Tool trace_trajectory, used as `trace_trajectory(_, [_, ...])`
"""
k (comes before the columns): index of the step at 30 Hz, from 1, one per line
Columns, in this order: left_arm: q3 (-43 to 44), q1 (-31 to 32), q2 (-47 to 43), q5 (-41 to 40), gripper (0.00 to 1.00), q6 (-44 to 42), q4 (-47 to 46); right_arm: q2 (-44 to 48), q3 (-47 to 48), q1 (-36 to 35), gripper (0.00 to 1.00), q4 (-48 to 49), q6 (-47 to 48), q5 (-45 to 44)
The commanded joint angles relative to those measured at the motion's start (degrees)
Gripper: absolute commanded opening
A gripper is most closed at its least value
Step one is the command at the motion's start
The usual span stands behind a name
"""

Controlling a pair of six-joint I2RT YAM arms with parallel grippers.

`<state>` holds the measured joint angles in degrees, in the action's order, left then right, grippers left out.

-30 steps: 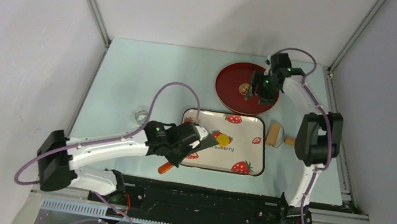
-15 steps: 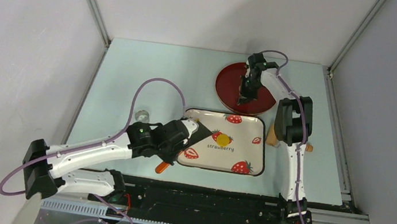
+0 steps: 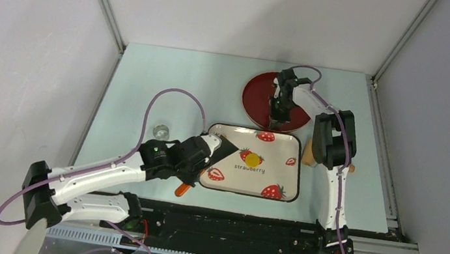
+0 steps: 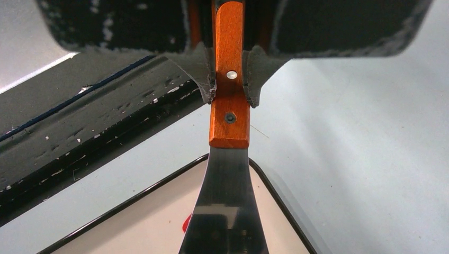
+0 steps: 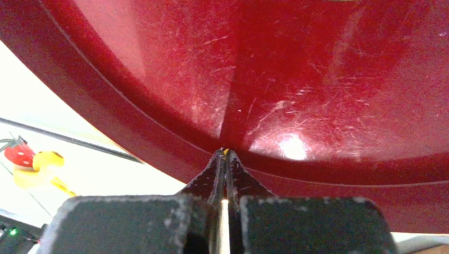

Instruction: Roll out the dumpling wrappers from the dough

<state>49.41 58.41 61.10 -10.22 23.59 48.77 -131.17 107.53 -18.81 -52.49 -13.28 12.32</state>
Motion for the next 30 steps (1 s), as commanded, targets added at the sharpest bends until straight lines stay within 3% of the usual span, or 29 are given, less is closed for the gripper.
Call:
trace_trajectory(1, [0.1, -0.3, 0.2, -0.2, 0.0, 0.7, -2.0, 3.3, -4.7, -1.8, 0.0, -1.7, 2.3, -0.1])
trace_trajectory(14, [-0.2, 0.2, 1.7, 1.0, 0.0, 0.1, -2.0, 11.0, -13.9, -3.0, 0.01, 0.5, 2.1, -0.9])
trace_trajectory(16, [0.2, 0.8, 2.6, 0.8, 0.0, -0.1, -1.8, 12.0, -12.6, -2.8, 0.12, 0.5, 1.2, -1.3])
trace_trajectory(20, [0.7, 2.7, 4.8, 1.1, 0.0, 0.1, -1.8, 15.8, -10.6, -2.5, 0.48, 0.0, -0.1, -3.0])
trace_trajectory(22, [1.0, 3.7, 5.9, 1.3, 0.0, 0.1, -1.2, 19.2, -11.3, -2.1, 0.59, 0.3, -0.5, -4.0])
trace_trajectory(26, [1.7, 5.7, 8.0, 1.1, 0.0, 1.2, 0.0, 28.5, -15.9, 0.0, 0.71, 1.3, -1.5, -3.7])
trace_trajectory(30, [2.8, 7.8, 10.8, 1.0, 0.0, 2.6, 0.9, 36.2, -25.4, 3.3, 0.76, 3.3, -1.9, -1.9])
